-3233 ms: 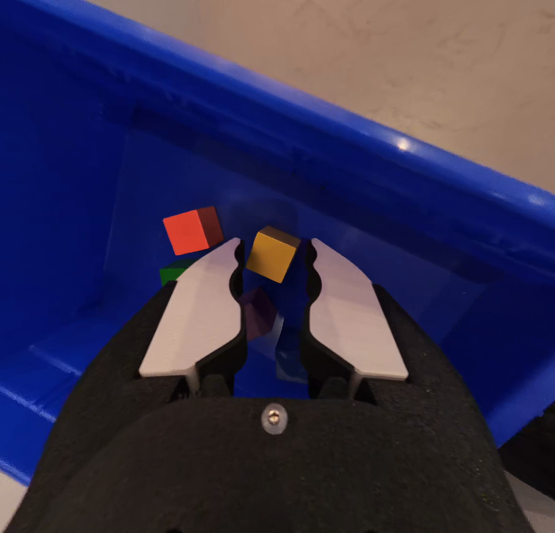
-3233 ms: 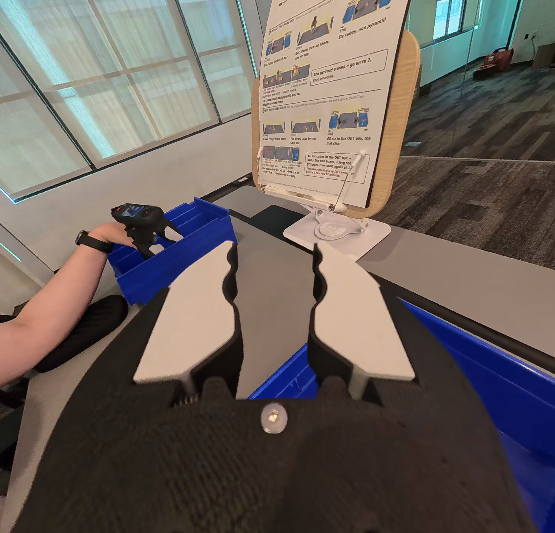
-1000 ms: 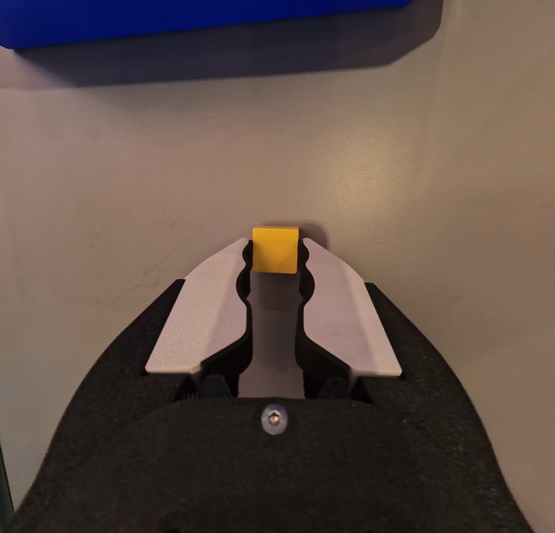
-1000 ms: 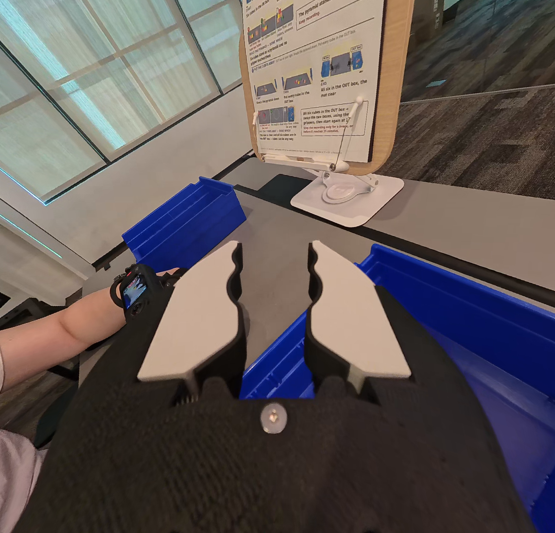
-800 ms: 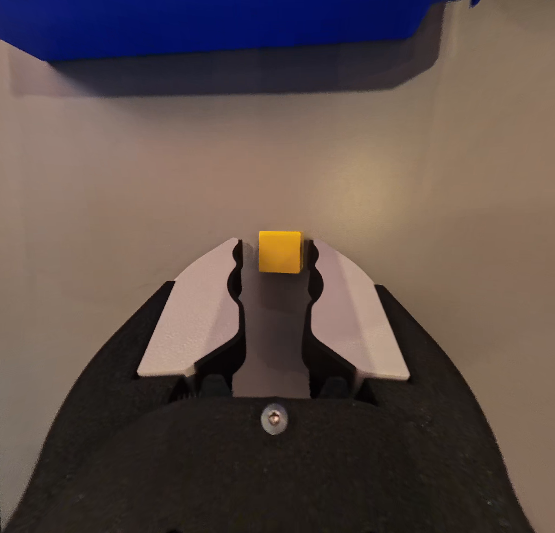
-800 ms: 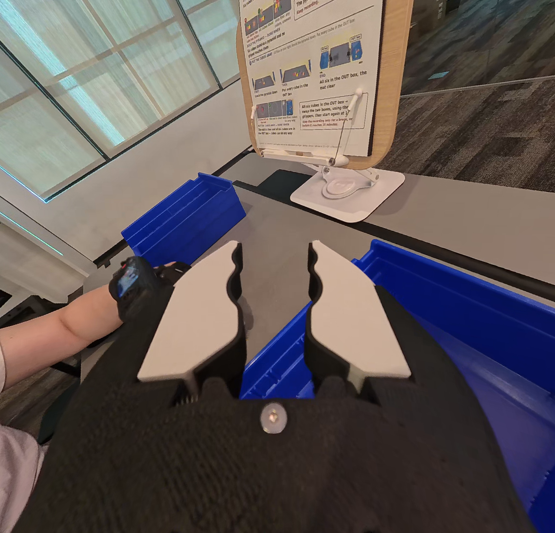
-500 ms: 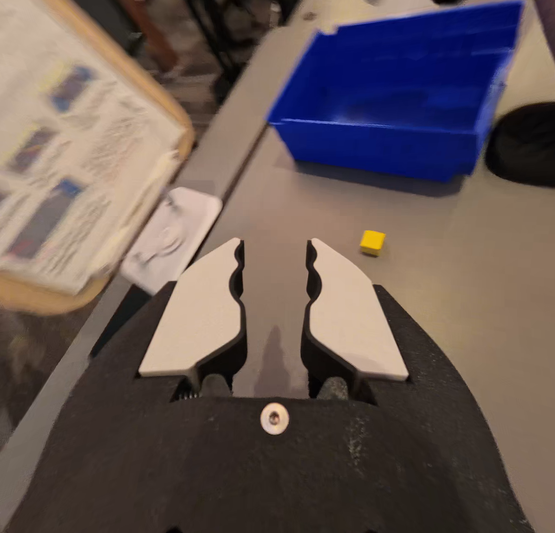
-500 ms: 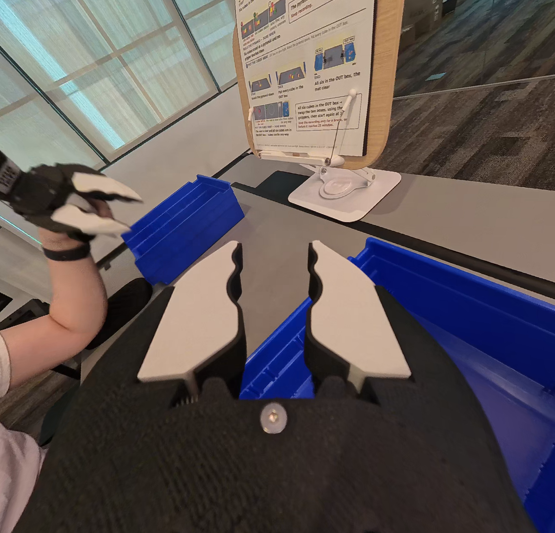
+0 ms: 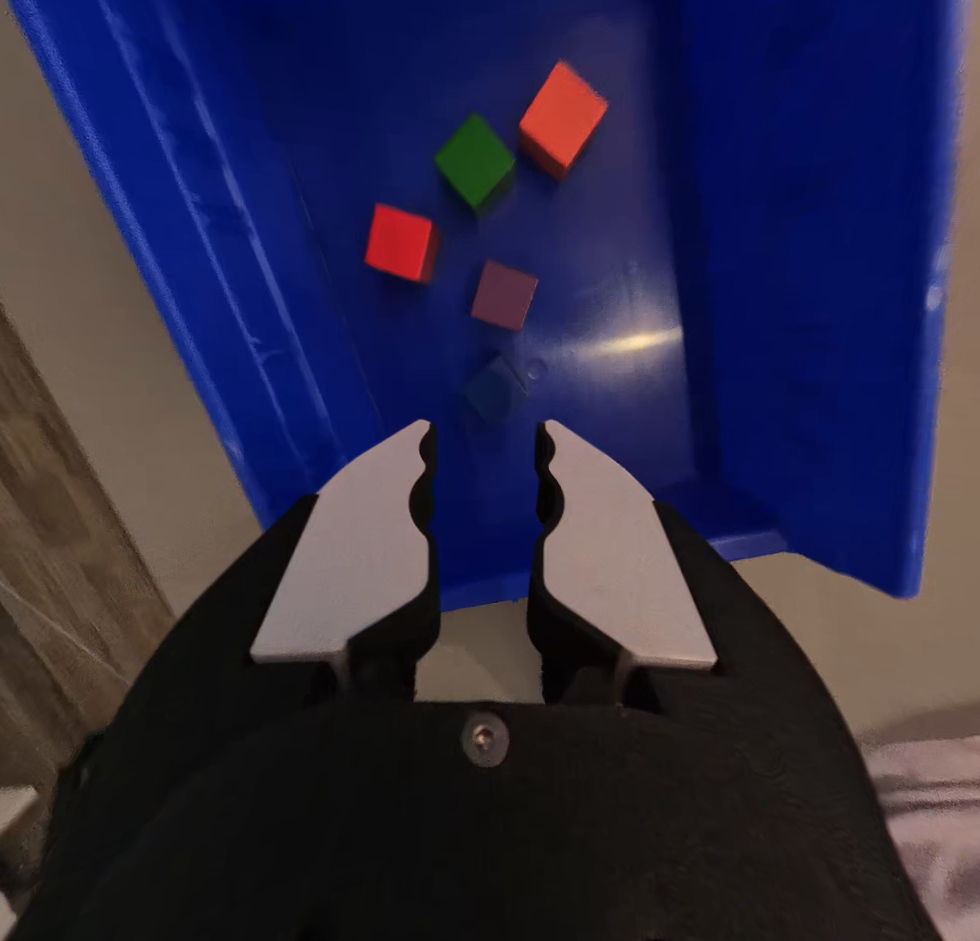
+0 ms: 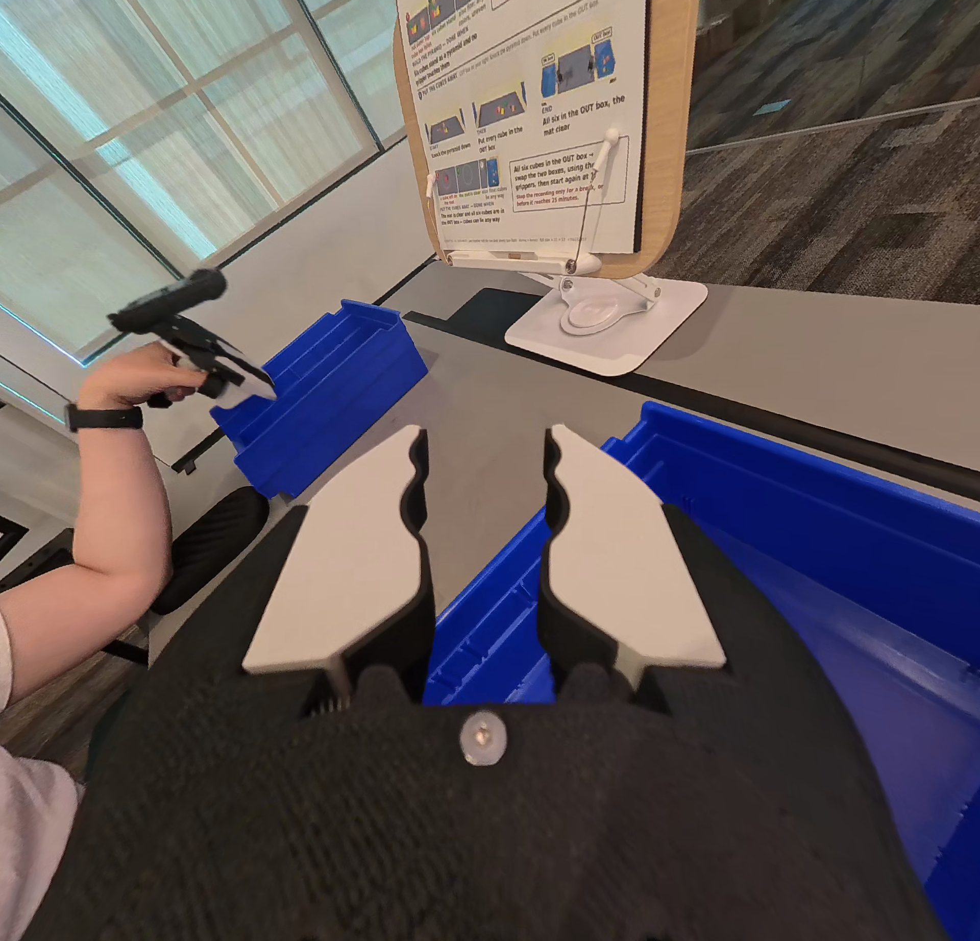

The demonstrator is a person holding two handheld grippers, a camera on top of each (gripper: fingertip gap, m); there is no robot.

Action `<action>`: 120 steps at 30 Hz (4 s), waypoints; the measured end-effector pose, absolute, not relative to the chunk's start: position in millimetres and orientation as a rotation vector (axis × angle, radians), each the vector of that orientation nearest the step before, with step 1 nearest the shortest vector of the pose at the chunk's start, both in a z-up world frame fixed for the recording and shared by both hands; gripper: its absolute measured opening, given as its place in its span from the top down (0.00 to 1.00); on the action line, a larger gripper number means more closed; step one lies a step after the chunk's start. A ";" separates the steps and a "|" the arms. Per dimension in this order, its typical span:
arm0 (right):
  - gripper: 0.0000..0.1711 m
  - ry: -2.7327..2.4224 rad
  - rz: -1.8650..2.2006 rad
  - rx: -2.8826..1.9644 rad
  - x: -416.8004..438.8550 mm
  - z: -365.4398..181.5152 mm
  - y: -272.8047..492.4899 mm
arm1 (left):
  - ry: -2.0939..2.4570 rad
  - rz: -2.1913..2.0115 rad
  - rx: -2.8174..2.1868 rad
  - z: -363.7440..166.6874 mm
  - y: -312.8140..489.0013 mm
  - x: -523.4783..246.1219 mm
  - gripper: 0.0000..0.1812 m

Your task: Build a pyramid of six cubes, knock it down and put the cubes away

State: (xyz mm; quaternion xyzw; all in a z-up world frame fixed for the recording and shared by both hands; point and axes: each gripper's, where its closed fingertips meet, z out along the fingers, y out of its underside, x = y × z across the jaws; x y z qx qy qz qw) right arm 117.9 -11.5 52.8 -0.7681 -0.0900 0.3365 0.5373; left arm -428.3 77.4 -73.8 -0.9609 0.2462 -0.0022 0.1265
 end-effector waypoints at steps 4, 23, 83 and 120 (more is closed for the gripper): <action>0.75 -0.204 0.801 -1.838 120.5 49.3 -10.3 | 0.539 -0.103 -2.976 -104.7 80.6 -423.2 0.78; 0.75 -0.170 0.809 -1.845 131.1 45.7 -12.1 | 0.431 0.101 -3.168 -147.5 78.8 -431.3 0.76; 0.75 -0.247 0.787 -1.846 117.6 51.5 -14.9 | 2.228 -0.381 -1.563 -144.1 -49.9 -81.3 0.83; 0.75 -0.230 0.808 -1.847 127.4 49.7 -19.4 | 2.199 -0.364 -1.695 -155.7 -54.5 -83.4 0.84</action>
